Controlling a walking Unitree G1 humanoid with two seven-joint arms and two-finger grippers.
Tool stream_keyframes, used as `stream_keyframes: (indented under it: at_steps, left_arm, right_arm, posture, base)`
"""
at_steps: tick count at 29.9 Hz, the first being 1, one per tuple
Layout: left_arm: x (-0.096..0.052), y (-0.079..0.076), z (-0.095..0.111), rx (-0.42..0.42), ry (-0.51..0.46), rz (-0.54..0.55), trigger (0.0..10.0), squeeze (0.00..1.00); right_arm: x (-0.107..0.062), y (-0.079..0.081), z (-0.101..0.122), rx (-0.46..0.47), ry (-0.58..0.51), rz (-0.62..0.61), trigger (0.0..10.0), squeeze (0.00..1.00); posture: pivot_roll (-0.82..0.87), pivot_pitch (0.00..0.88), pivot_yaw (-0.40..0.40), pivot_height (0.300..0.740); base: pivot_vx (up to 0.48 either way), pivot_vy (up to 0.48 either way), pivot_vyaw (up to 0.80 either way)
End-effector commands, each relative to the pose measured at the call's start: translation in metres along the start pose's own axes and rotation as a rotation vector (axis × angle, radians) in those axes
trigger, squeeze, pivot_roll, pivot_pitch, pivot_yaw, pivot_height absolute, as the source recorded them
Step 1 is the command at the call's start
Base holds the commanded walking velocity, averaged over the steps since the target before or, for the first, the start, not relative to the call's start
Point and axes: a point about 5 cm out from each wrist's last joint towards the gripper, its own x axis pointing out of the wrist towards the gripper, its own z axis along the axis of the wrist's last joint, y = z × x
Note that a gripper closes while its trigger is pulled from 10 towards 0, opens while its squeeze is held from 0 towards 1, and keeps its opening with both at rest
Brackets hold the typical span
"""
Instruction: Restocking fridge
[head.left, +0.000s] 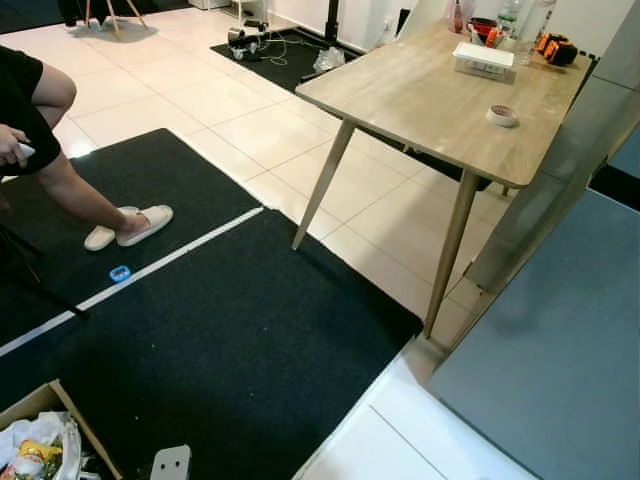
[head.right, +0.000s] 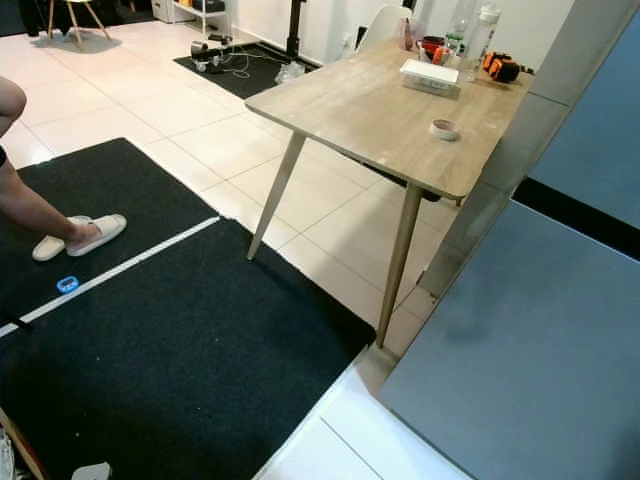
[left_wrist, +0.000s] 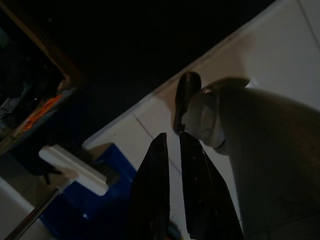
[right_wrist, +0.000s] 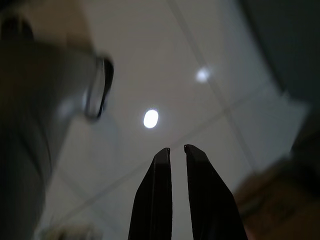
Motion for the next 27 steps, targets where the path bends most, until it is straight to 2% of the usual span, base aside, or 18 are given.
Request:
stream_keyframes:
  at_steps: [1,4,5,6,8,11,15,16,17,18,20,27]
  left_arm:
    - [0.001,-0.012,-0.010,-0.009,0.031,-0.030,10.0,0.00]
    - [0.001,-0.012,-0.010,-0.007,0.031,-0.030,10.0,0.00]
    - [0.001,-0.012,-0.010,-0.007,0.032,-0.032,10.0,0.00]
    - [0.001,-0.012,-0.010,-0.007,0.032,-0.032,10.0,0.00]
    - [0.001,-0.012,-0.010,-0.004,0.032,-0.036,10.0,0.00]
    - [0.001,-0.011,-0.010,0.004,0.035,-0.041,10.0,0.00]
    - [0.000,-0.011,-0.010,0.007,0.037,-0.043,10.0,0.00]
    - [0.000,-0.011,-0.010,0.008,0.037,-0.043,10.0,0.00]
    - [0.000,-0.011,-0.010,0.008,0.037,-0.043,10.0,0.00]
    - [0.000,-0.010,-0.010,0.010,0.037,-0.043,10.0,0.00]
    - [0.000,-0.010,-0.010,0.013,0.037,-0.042,10.0,0.00]
    - [0.000,-0.008,-0.009,0.021,0.035,-0.037,10.0,0.00]
  right_arm:
    - [-0.001,-0.002,-0.006,0.011,0.014,-0.007,10.0,0.00]
    - [-0.001,-0.003,-0.006,0.022,0.011,-0.011,10.0,0.00]
    - [-0.001,-0.002,-0.006,0.074,0.000,-0.018,10.0,0.00]
    - [-0.001,-0.002,-0.006,0.074,0.000,-0.018,10.0,0.00]
    - [-0.002,-0.002,-0.007,0.186,-0.025,-0.035,10.0,0.00]
    - [-0.002,-0.001,-0.008,0.269,-0.042,-0.041,10.0,0.00]
    - [-0.002,0.000,-0.008,0.277,-0.045,-0.042,10.0,0.00]
    - [-0.001,-0.014,0.007,0.274,-0.078,-0.051,10.0,0.00]
    - [-0.001,-0.014,0.007,0.274,-0.078,-0.051,10.0,0.00]
    - [0.000,-0.025,0.021,0.270,-0.108,-0.058,10.0,0.00]
    - [0.000,-0.031,0.030,0.271,-0.125,-0.058,10.0,0.00]
    - [0.000,-0.030,0.027,0.273,-0.108,-0.048,10.0,0.00]
  posture:
    - [0.02,0.000,-0.093,0.740]
    - [0.02,0.000,-0.093,0.740]
    - [0.02,0.000,-0.093,0.740]
    - [0.02,0.000,-0.093,0.740]
    - [0.01,0.001,-0.096,0.740]
    - [0.01,0.003,-0.095,0.740]
    - [0.02,0.008,-0.091,0.740]
    - [0.02,0.008,-0.091,0.740]
    - [0.02,0.008,-0.091,0.740]
    - [0.02,0.008,-0.091,0.740]
    - [0.03,0.008,-0.088,0.740]
    - [0.04,0.006,-0.085,0.740]
  base:
    - [0.274,0.000,0.00]
    - [0.274,0.000,0.00]
    - [0.270,0.000,0.00]
    - [0.270,0.000,0.00]
    - [0.274,0.000,0.00]
    - [0.274,0.000,0.00]
    - [0.279,0.000,0.00]
    - [0.292,0.000,0.00]
    - [0.292,0.000,0.00]
    - [0.300,0.000,0.00]
    - [0.302,0.000,0.00]
    - [0.306,0.000,0.00]
